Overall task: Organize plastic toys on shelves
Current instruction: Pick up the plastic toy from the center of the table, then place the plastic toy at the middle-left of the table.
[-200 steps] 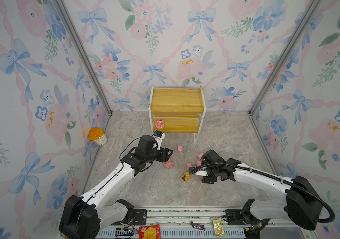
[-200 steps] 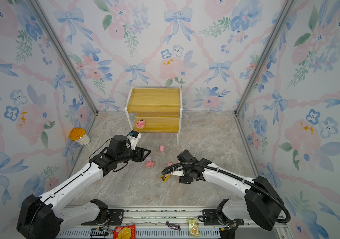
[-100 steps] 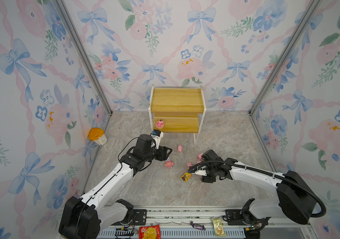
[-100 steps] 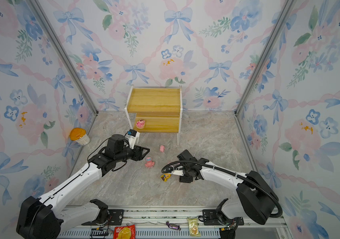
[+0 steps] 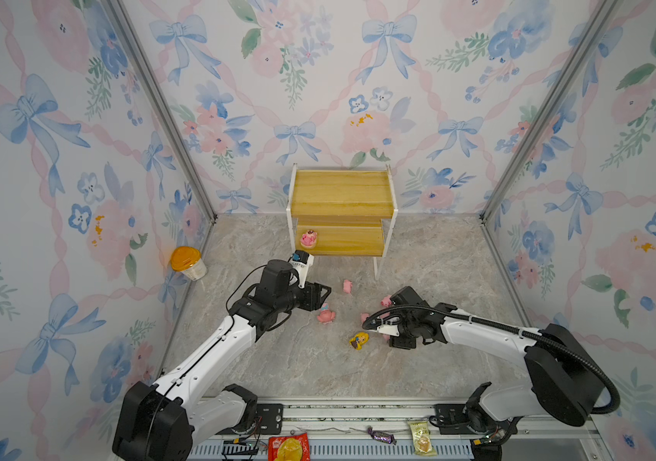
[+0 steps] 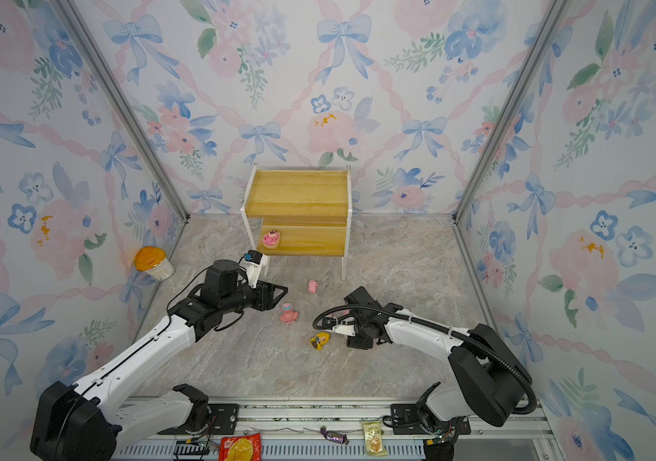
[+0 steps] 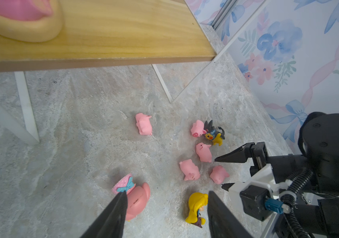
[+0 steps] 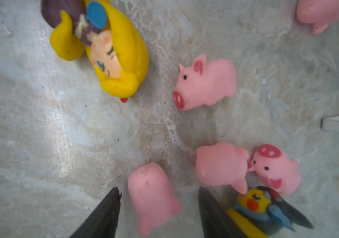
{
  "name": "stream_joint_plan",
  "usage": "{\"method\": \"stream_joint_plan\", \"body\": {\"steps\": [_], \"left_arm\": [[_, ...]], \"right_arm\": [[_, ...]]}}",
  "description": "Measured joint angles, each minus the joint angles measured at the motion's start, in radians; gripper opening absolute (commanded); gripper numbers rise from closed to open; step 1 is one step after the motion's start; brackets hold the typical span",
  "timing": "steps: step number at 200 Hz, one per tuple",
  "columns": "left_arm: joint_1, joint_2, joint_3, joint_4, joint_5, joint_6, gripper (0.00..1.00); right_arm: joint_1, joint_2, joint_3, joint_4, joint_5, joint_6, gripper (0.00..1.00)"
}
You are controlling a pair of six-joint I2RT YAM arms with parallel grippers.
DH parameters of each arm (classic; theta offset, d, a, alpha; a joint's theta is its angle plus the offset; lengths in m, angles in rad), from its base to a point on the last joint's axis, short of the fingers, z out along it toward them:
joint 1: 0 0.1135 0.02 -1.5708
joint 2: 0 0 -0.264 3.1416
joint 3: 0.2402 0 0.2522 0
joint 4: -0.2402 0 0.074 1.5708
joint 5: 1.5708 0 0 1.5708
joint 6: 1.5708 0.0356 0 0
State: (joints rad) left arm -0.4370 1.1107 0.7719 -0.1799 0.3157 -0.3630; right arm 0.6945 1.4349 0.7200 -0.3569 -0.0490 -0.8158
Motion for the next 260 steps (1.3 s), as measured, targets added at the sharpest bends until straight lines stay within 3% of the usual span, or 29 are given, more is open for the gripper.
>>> {"method": "stream_joint_plan", "body": {"steps": [30, 67, 104, 136, 201, 260], "left_arm": [[0.006, -0.011, -0.001, 0.000, 0.000, 0.000, 0.63], [0.015, -0.018, -0.002, 0.000, 0.000, 0.000, 0.63], [0.029, -0.031, -0.002, 0.000, 0.000, 0.000, 0.63], [0.050, -0.050, -0.002, 0.000, -0.004, -0.001, 0.63], [0.117, -0.067, -0.002, 0.012, -0.020, -0.006, 0.63], [0.219, -0.105, -0.002, 0.015, -0.109, -0.013, 0.63]], "right_arm": [[0.000, 0.018, 0.000, 0.004, -0.007, 0.004, 0.59], [0.000, 0.044, -0.001, 0.013, -0.016, 0.016, 0.44], [0.000, 0.047, 0.000, 0.010, -0.024, 0.031, 0.41], [0.000, 0.038, 0.043, -0.051, -0.027, 0.055, 0.30], [0.024, -0.061, 0.222, -0.179, -0.035, 0.142, 0.32], [0.188, 0.023, 0.399, -0.144, -0.026, 0.276, 0.32]]}}
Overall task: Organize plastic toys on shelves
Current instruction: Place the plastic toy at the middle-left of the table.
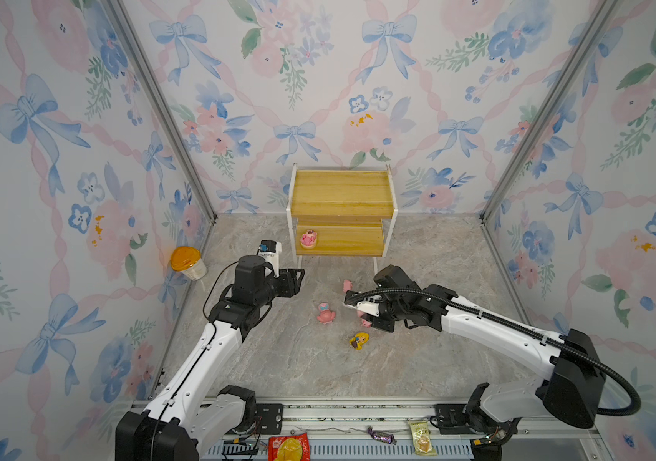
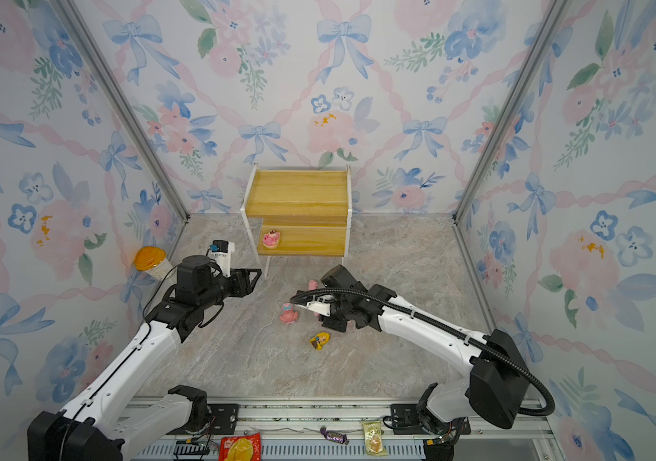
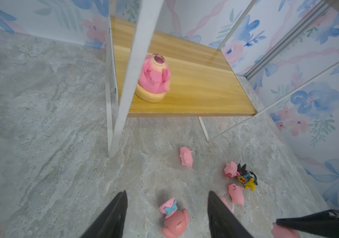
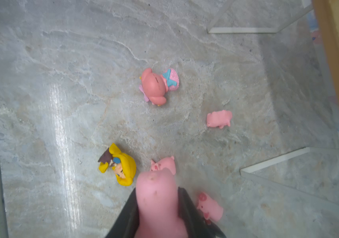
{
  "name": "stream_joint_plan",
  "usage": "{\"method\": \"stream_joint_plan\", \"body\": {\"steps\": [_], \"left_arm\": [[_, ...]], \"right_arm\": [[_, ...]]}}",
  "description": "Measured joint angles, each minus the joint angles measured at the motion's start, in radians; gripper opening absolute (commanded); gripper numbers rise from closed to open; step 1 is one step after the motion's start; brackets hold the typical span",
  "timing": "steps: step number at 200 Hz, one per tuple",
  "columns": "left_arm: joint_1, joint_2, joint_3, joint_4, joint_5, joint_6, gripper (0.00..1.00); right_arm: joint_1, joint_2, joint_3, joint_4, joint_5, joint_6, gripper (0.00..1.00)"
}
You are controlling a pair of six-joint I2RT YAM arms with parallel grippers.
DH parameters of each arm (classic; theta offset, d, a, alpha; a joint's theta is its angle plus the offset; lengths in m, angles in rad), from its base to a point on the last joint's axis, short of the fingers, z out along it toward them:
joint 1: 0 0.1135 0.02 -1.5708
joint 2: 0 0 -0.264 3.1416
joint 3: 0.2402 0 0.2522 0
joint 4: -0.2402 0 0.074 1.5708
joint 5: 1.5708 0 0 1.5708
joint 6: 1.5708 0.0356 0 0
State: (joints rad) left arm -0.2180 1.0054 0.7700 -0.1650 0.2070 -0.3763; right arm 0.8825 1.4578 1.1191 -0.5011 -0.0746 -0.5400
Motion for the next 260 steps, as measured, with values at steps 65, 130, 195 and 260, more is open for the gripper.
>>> {"method": "stream_joint_plan", "body": {"steps": [65, 130, 195, 260], "left_arm": [[0.123, -0.095, -0.003, 0.003, -0.186, -0.014, 0.65], [0.249, -0.132, -0.010, 0.003, -0.287, -0.033, 0.65], [0.301, -0.131, -0.019, 0.007, -0.296, -0.055, 0.65], [0.301, -0.116, -0.022, 0.008, -0.296, -0.055, 0.65]], "right_arm": [[0.092, 0.310, 0.189, 0.181, -0.008, 0.195, 0.36], [0.203, 0.570, 0.336, 0.377, 0.046, 0.373, 0.37], [0.213, 0.745, 0.379, 0.626, 0.117, 0.486, 0.38], [0.212, 0.860, 0.450, 0.676, 0.129, 0.517, 0.42]]}}
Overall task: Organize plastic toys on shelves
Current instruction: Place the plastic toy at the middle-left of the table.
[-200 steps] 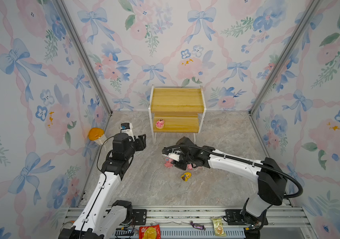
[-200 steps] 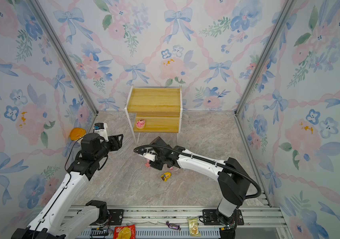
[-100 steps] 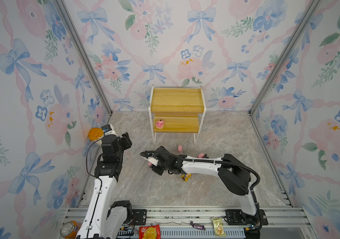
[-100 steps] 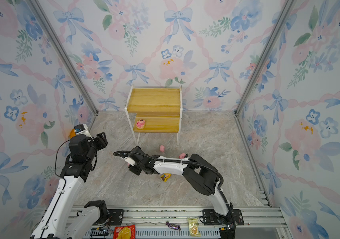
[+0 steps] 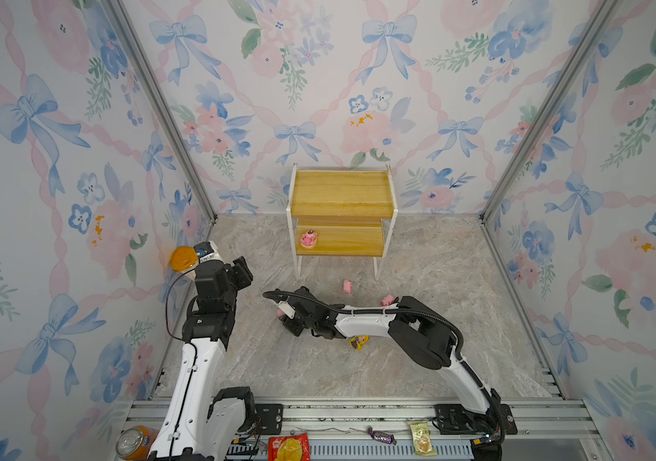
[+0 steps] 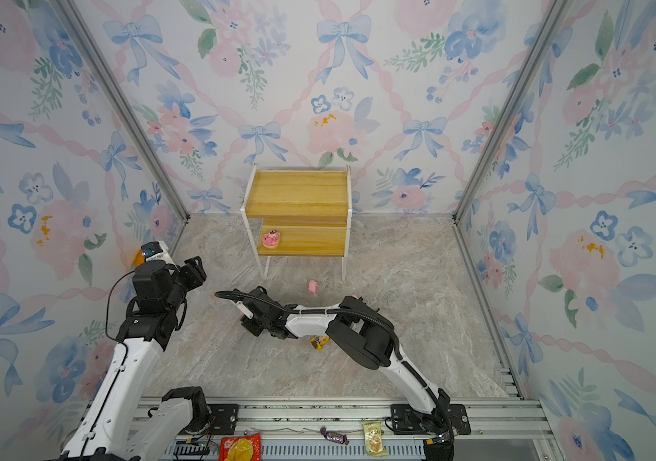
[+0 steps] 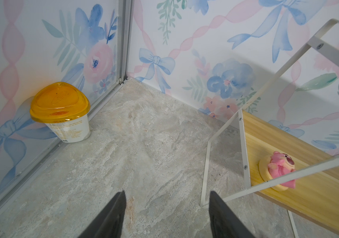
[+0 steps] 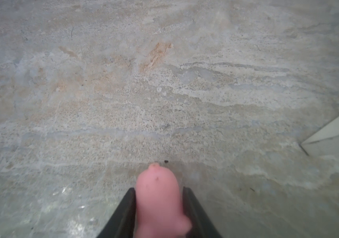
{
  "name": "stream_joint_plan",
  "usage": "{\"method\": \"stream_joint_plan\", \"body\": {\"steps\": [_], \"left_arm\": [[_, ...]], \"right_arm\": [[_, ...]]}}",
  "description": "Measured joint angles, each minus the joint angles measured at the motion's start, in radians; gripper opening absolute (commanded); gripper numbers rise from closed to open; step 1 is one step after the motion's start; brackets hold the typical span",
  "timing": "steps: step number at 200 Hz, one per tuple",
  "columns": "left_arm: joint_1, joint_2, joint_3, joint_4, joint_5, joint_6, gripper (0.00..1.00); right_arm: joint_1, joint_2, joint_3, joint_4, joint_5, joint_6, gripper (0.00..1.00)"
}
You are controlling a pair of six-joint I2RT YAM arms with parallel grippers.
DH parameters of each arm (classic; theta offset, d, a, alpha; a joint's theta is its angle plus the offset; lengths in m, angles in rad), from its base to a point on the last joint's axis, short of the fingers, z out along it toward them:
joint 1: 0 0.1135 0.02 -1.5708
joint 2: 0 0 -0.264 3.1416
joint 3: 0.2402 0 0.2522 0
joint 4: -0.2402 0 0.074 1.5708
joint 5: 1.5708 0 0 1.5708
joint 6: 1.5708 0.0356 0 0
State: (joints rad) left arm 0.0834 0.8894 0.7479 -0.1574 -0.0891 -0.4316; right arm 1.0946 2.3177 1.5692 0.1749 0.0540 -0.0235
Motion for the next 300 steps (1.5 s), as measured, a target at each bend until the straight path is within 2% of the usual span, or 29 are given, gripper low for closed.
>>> {"method": "stream_joint_plan", "body": {"steps": [23, 68, 99, 126, 158, 201, 300], "left_arm": [[0.000, 0.006, 0.000, 0.000, 0.003, 0.000, 0.65], [0.000, 0.006, -0.011, 0.003, 0.003, -0.005, 0.65], [0.000, 0.007, -0.013, 0.003, 0.006, -0.016, 0.65], [0.000, 0.010, -0.013, 0.003, 0.013, -0.018, 0.65], [0.000, 0.009, -0.014, 0.004, 0.019, -0.018, 0.65], [0.000, 0.009, -0.018, 0.007, 0.026, -0.018, 0.65], [0.000, 0.011, -0.020, 0.014, 0.048, -0.019, 0.65]], "right_arm": [[-0.001, 0.018, 0.010, 0.014, 0.000, 0.009, 0.47], [-0.001, 0.032, 0.006, 0.100, -0.001, 0.016, 0.65], [-0.003, 0.032, -0.054, 0.239, -0.005, 0.017, 0.72], [-0.008, 0.032, -0.169, 0.414, -0.016, 0.020, 0.77], [-0.017, 0.032, -0.251, 0.580, -0.017, 0.024, 0.78], [-0.035, 0.032, -0.272, 0.726, -0.032, 0.025, 0.75], [-0.047, 0.039, -0.308, 0.800, -0.100, 0.024, 0.74]]}}
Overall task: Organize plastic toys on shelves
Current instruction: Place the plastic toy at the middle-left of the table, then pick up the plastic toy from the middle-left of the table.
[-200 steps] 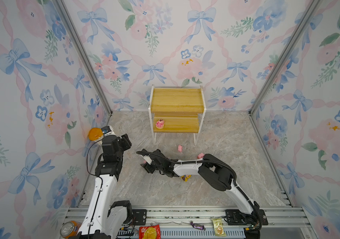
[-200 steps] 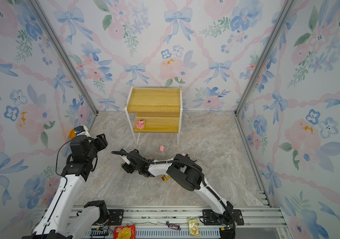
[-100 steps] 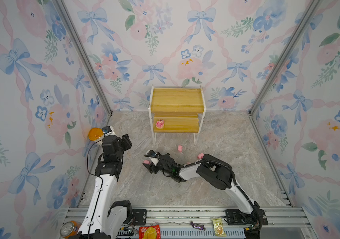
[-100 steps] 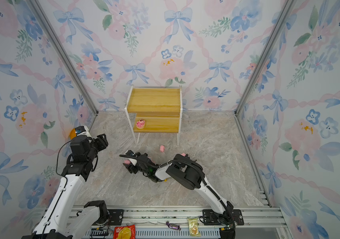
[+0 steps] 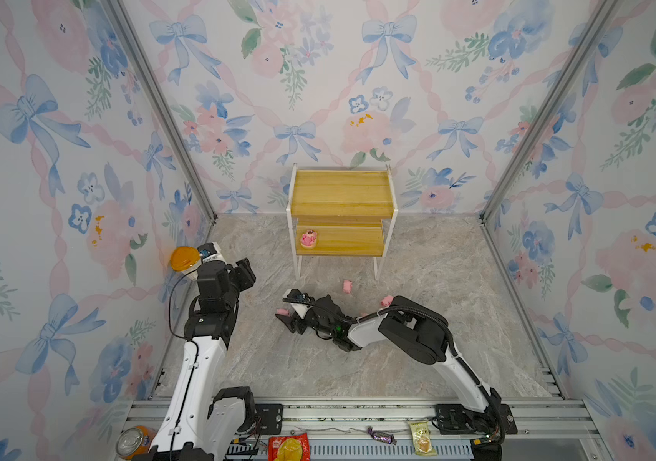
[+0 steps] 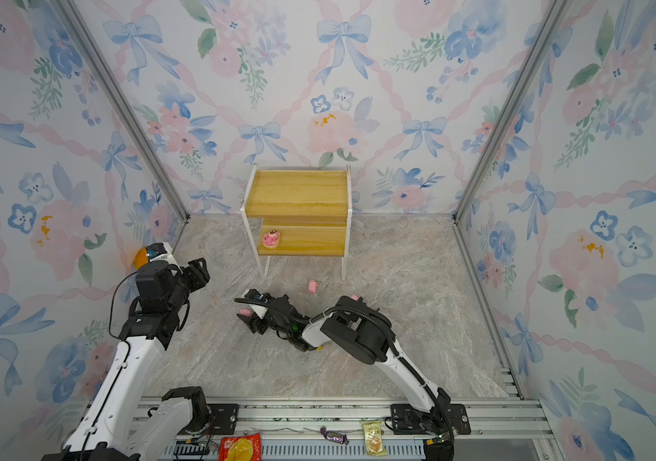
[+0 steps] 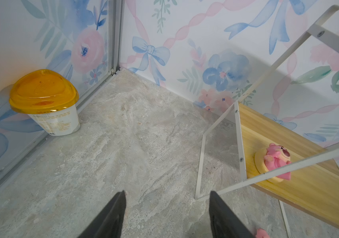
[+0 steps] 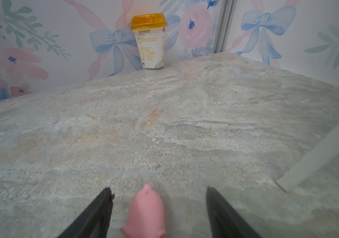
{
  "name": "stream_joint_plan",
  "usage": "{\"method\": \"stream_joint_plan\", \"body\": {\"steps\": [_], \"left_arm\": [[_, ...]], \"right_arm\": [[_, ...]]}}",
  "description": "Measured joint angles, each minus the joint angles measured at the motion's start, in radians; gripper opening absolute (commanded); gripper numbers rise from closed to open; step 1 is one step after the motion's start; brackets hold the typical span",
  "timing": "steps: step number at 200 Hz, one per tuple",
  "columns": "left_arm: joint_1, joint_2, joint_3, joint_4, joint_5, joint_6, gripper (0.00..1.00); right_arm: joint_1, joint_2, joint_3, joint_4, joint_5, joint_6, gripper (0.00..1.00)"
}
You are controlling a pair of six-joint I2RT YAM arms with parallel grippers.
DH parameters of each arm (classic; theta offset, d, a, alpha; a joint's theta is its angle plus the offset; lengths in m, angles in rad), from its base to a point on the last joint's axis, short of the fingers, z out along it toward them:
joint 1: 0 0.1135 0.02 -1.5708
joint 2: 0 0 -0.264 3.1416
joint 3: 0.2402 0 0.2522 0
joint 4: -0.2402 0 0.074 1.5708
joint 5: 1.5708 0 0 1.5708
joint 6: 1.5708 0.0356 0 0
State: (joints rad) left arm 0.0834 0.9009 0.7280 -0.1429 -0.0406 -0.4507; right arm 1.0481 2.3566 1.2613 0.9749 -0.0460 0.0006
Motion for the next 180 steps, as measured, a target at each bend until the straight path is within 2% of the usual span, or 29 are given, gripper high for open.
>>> {"method": "stream_joint_plan", "body": {"steps": [53, 115, 155, 180], "left_arm": [[-0.023, -0.001, -0.018, 0.007, -0.035, -0.028, 0.65], [-0.161, -0.002, -0.079, 0.015, -0.143, -0.121, 0.64], [-0.335, -0.014, -0.145, 0.010, -0.272, -0.208, 0.62], [-0.505, -0.009, -0.148, 0.007, -0.402, -0.269, 0.60]], "right_arm": [[0.018, -0.006, -0.062, 0.036, -0.006, -0.008, 0.75], [0.042, -0.111, -0.202, 0.080, -0.007, -0.007, 0.76], [0.042, -0.224, -0.314, 0.079, -0.006, 0.008, 0.76], [0.040, -0.312, -0.370, 0.050, -0.003, 0.021, 0.77]]}}
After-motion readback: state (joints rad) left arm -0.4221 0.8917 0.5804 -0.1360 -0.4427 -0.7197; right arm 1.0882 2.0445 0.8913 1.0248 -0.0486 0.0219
